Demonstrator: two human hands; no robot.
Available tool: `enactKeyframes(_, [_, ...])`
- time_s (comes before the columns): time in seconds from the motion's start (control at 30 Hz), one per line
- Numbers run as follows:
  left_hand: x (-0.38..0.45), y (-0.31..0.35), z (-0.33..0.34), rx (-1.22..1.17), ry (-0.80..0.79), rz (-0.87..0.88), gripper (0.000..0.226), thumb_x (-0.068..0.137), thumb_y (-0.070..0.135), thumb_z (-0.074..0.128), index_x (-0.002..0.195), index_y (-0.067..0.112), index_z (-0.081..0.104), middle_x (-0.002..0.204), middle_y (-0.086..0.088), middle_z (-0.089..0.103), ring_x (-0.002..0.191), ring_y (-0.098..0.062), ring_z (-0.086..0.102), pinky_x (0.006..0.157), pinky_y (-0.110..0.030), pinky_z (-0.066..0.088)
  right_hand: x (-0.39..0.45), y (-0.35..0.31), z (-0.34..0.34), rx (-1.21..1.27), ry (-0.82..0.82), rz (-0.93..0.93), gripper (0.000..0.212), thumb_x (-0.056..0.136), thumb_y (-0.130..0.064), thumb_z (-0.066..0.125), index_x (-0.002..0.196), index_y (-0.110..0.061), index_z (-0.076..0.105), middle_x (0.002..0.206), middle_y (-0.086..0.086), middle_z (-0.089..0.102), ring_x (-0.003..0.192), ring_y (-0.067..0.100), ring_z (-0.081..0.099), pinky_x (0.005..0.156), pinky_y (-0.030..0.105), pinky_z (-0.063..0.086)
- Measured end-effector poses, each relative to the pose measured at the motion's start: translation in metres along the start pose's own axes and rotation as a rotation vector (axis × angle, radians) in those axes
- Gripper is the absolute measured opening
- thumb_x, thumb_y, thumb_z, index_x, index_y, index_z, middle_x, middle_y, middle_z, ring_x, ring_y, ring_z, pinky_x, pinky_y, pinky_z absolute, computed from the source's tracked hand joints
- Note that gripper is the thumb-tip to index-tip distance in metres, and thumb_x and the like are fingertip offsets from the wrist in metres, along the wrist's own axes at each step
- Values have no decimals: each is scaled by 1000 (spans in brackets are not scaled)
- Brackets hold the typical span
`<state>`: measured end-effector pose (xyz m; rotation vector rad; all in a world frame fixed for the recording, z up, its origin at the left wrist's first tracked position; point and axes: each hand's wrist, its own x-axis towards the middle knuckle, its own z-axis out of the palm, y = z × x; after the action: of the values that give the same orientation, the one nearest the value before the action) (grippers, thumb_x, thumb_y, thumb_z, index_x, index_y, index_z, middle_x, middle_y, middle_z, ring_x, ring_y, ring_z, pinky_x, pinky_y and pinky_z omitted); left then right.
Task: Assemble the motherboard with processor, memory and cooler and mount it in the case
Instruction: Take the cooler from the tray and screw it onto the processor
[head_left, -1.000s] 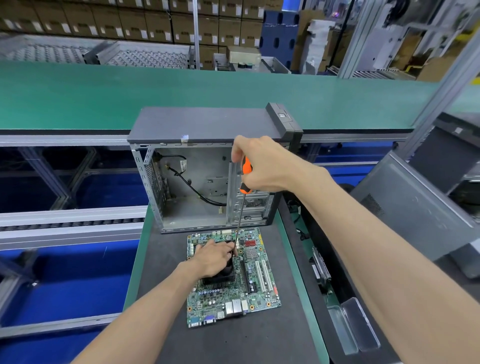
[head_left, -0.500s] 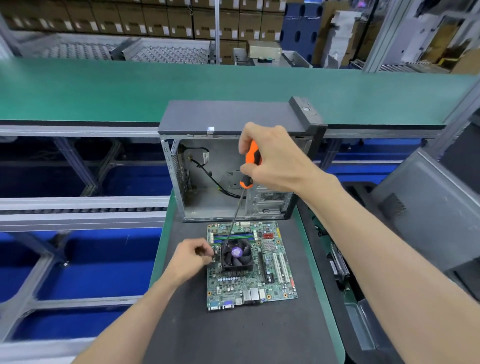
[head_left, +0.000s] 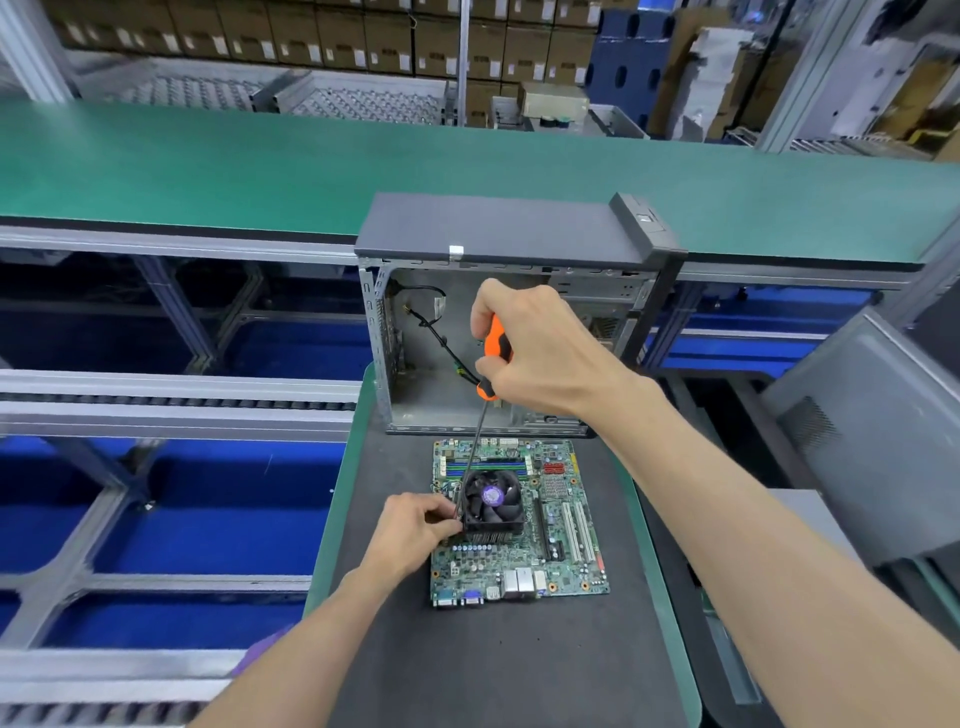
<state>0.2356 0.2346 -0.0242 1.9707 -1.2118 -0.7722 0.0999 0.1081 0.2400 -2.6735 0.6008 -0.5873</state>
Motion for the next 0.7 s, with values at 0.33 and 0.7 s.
enactKeyframes(0.33, [2, -5, 3, 57, 33, -7, 9, 76, 25, 79, 84, 23, 80, 83, 20, 75, 72, 7, 67, 85, -22, 55, 0, -1, -4, -4, 17, 4, 25, 74, -10, 65, 87, -22, 48, 62, -5, 56, 62, 11, 50, 54, 27, 35])
enactKeyframes(0.7, [0, -1, 3, 67, 57, -27, 14, 74, 27, 75, 85, 21, 81, 80, 17, 76, 73, 9, 67, 80, -17, 54, -1, -5, -3, -16, 13, -22, 25, 74, -11, 65, 89, -21, 48, 65, -5, 54, 62, 17, 51, 55, 36, 45])
